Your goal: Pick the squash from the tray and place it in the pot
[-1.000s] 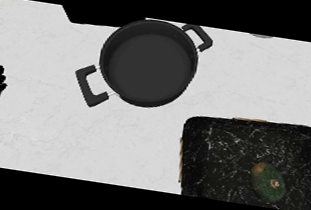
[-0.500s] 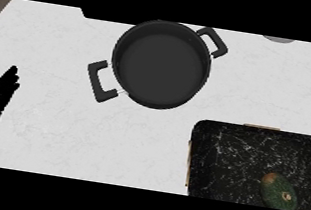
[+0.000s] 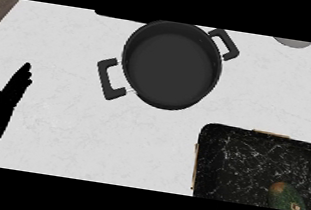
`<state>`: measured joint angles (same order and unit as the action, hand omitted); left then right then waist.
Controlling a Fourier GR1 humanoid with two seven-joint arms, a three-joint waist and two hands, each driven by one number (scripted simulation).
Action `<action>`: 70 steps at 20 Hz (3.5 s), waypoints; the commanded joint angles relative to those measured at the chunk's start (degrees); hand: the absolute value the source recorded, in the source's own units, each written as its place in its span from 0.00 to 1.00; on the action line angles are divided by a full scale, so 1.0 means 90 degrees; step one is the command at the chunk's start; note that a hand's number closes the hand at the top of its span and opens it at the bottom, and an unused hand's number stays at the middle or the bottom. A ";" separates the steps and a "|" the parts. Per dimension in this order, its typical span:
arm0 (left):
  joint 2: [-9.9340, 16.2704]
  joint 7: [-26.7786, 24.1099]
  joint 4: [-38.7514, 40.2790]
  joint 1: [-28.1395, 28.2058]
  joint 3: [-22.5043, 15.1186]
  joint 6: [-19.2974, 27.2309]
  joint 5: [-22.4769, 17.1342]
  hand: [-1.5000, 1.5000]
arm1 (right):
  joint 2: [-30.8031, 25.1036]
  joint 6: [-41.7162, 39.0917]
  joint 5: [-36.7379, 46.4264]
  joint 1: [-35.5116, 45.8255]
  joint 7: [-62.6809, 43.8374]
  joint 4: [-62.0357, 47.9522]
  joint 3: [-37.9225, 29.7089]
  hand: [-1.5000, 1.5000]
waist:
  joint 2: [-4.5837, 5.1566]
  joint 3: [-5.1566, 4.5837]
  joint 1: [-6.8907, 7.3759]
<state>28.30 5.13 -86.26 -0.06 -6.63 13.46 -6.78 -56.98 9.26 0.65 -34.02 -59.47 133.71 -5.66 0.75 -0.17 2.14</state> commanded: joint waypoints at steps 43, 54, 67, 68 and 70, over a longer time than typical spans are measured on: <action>-0.0258 0.0286 -0.0089 0.0051 0.0804 -0.0572 0.0292 0.50 | 0.1175 -0.1225 -0.0660 0.4509 -0.1916 -0.3749 0.3527 0.00 | -0.0083 0.0016 -0.0211; -0.0585 0.0226 -0.0127 0.0254 0.0818 -0.0656 0.0671 0.50 | 0.1407 -0.1653 -0.0067 0.4294 -0.1024 -0.4127 0.3338 1.00 | -0.0082 0.0018 -0.0215; -0.0681 0.0231 -0.0294 -0.0473 0.0151 -0.1052 0.0807 0.50 | 0.3855 -0.0907 0.2282 0.7882 -0.1755 -0.5211 0.4618 1.00 | 0.0124 -0.0093 0.1235; -0.0704 0.0265 -0.0265 -0.0533 0.0118 -0.1038 0.0838 0.50 | 0.3982 -0.0882 0.2488 0.8123 -0.1799 -0.5343 0.4653 1.00 | 0.0109 -0.0098 0.1214; -0.0746 0.0293 -0.0262 -0.0595 0.0063 -0.1040 0.0853 0.50 | 0.4107 -0.0863 0.2988 0.8561 -0.1882 -0.5786 0.4722 1.00 | 0.0088 -0.0099 0.1200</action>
<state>21.96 7.42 -88.81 -4.12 -5.14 4.49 0.57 -23.88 -0.08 20.83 35.05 -65.79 87.01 35.45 1.68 -0.92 12.13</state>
